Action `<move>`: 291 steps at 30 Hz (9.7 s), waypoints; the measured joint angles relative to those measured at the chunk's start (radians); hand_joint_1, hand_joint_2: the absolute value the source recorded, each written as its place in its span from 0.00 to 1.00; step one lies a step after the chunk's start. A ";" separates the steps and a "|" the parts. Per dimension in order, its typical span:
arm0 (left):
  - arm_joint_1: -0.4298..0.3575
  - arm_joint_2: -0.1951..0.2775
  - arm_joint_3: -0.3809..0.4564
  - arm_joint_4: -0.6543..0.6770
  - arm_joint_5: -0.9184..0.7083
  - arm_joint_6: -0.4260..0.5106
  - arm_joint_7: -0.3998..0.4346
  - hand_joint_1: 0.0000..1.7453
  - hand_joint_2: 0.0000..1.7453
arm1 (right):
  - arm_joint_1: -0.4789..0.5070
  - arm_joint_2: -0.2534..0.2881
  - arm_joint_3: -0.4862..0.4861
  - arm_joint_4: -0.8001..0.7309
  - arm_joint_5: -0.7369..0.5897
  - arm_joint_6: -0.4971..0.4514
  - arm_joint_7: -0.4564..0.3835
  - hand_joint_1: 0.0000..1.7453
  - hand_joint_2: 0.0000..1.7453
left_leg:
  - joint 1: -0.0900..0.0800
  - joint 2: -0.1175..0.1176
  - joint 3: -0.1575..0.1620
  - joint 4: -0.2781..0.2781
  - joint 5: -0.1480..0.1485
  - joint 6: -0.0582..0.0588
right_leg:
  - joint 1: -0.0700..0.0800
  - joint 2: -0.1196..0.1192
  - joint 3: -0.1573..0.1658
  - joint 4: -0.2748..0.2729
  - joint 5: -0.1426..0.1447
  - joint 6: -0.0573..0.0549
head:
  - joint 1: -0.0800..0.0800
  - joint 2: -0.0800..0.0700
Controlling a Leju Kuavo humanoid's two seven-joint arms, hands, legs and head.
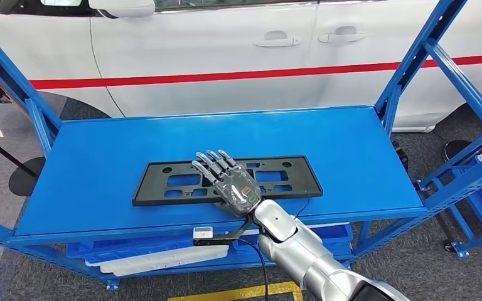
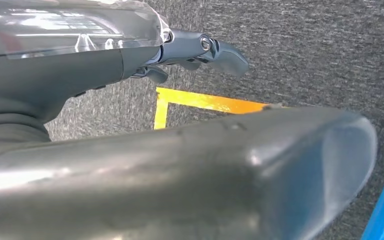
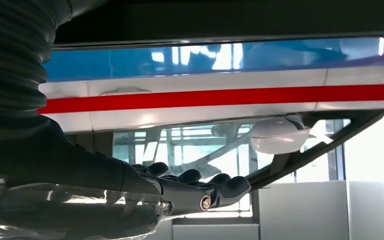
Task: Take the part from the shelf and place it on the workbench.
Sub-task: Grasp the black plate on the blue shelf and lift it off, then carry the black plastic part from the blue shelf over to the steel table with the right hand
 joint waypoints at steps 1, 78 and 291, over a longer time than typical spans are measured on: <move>0.000 0.000 0.000 0.000 -0.003 -0.001 0.000 0.00 0.00 | -0.003 0.000 0.000 0.005 0.025 0.000 0.011 0.00 1.00 | 0.000 0.000 0.000 -0.001 0.000 -0.006 | 0.001 0.000 -0.001 -0.003 0.002 -0.002 | 0.000 0.000; 0.006 -0.015 0.102 0.000 -0.084 0.002 0.080 0.00 0.00 | 0.305 -0.108 -0.248 -1.115 -1.788 1.249 -0.265 0.97 1.00 | 0.001 0.001 0.002 0.009 -0.006 -0.015 | -0.003 0.000 0.013 0.001 -0.010 -0.002 | 0.000 0.000; -0.009 -0.020 0.249 0.000 -0.414 0.043 0.058 0.00 0.00 | 0.404 -0.161 -0.268 -1.138 -1.392 1.082 -0.383 0.97 1.00 | 0.008 -0.051 0.017 0.030 -0.033 -0.022 | -0.006 0.100 -0.008 0.005 0.014 -0.018 | 0.000 0.000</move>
